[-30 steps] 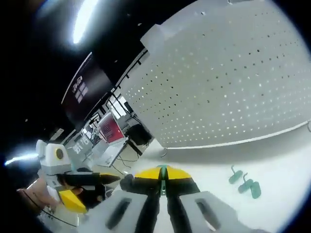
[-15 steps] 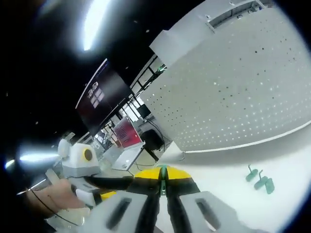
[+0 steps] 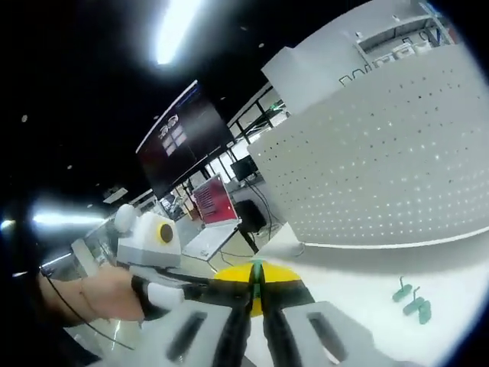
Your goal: Insert the hook assembly into the mounting plate slot until the hook locks in place.
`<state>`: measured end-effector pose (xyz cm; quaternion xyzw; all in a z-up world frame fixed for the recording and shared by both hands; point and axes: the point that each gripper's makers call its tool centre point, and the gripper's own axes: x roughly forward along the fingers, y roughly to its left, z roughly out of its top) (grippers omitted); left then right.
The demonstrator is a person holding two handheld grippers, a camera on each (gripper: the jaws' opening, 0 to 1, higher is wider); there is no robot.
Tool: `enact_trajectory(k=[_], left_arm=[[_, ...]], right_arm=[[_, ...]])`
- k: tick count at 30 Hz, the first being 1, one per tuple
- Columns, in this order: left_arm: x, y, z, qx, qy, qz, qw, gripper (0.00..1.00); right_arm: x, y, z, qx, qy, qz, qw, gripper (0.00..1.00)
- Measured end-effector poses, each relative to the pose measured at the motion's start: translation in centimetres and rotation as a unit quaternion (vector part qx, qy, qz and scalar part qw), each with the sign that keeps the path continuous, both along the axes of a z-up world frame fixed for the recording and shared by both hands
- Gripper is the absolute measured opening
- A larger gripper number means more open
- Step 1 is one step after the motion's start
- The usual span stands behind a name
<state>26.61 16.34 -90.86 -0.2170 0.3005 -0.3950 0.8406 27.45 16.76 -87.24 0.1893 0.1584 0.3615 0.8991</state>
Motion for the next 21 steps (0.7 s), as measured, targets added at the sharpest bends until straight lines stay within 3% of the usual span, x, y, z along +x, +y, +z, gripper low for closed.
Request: enact_trajectory(k=[7,11,21], left_arm=[[0.1,-0.2,0.5,-0.015,0.003,-0.006,0.9999,0.18],[0.2,-0.6,1.8,-0.062,0.007,-0.003,0.9981,0.06],[0.2,-0.7,2.2,-0.079,0.008,-0.008,0.9968,0.03]], right_arm=[[0.0,0.2,1.0,-0.02,-0.035,0.002,0.9992,0.0],[-0.1,0.1,1.6,-0.03,-0.056,-0.002,0.998,0.0],[-0.4,0.3,2.4,-0.065,-0.108,-0.007,0.9919,0.0]])
